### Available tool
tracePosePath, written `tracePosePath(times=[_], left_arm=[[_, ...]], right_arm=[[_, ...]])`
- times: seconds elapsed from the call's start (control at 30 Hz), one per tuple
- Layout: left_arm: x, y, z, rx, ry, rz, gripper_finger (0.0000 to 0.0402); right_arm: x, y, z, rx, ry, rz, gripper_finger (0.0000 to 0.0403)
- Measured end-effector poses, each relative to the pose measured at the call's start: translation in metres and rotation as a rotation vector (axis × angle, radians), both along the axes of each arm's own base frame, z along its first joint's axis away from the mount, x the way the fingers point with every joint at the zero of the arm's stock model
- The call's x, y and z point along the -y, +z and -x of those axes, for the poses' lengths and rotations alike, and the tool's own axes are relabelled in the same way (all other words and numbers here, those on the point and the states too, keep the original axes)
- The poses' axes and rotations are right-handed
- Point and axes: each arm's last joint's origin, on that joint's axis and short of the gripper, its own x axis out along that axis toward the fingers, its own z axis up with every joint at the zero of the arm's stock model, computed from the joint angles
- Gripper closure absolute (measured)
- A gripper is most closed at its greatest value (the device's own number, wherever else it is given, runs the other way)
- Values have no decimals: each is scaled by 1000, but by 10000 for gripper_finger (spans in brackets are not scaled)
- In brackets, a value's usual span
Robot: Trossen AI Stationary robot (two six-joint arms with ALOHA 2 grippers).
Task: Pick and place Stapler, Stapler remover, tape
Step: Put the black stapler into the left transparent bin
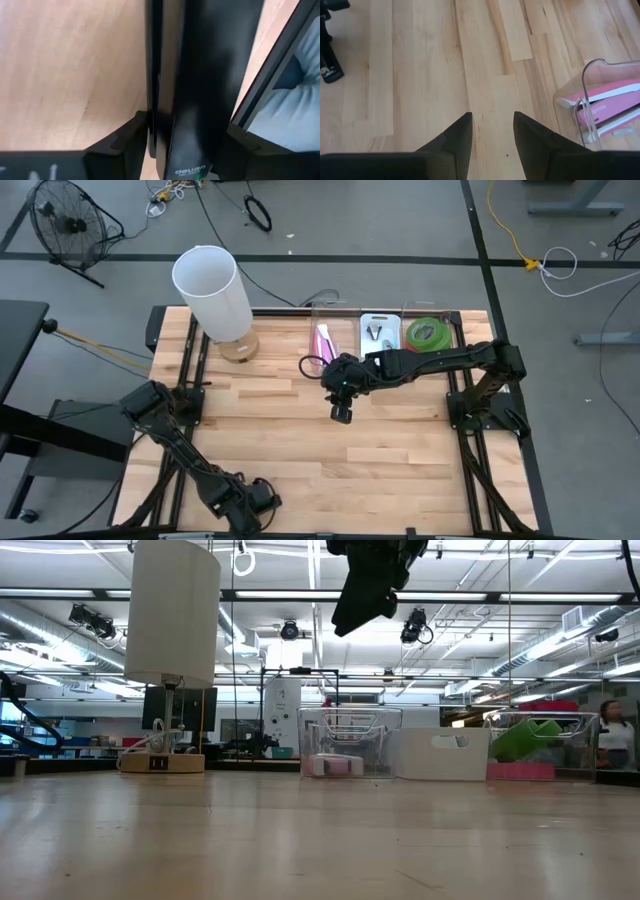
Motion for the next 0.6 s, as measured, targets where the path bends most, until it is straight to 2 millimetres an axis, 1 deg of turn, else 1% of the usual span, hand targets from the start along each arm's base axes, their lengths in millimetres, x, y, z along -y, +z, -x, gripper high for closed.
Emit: tracePosePath(times=[0.1,0.23,0.47,0.53,0.6], left_arm=[[-1,-6,-2,-22,-30,-11,218],[-4,-7,-3,-19,-62,-27,266],[-14,-7,-9,10,-75,-104,266],[-21,-4,-13,42,-85,-146,266],[-32,1,-19,83,-77,-216,266]], right_arm=[[0,0,0,3,0,0,259],[0,0,0,5,0,-1,259],[-2,0,0,3,20,-39,259],[-3,-2,-1,3,52,-81,259],[-4,-9,1,-15,79,-110,259]])
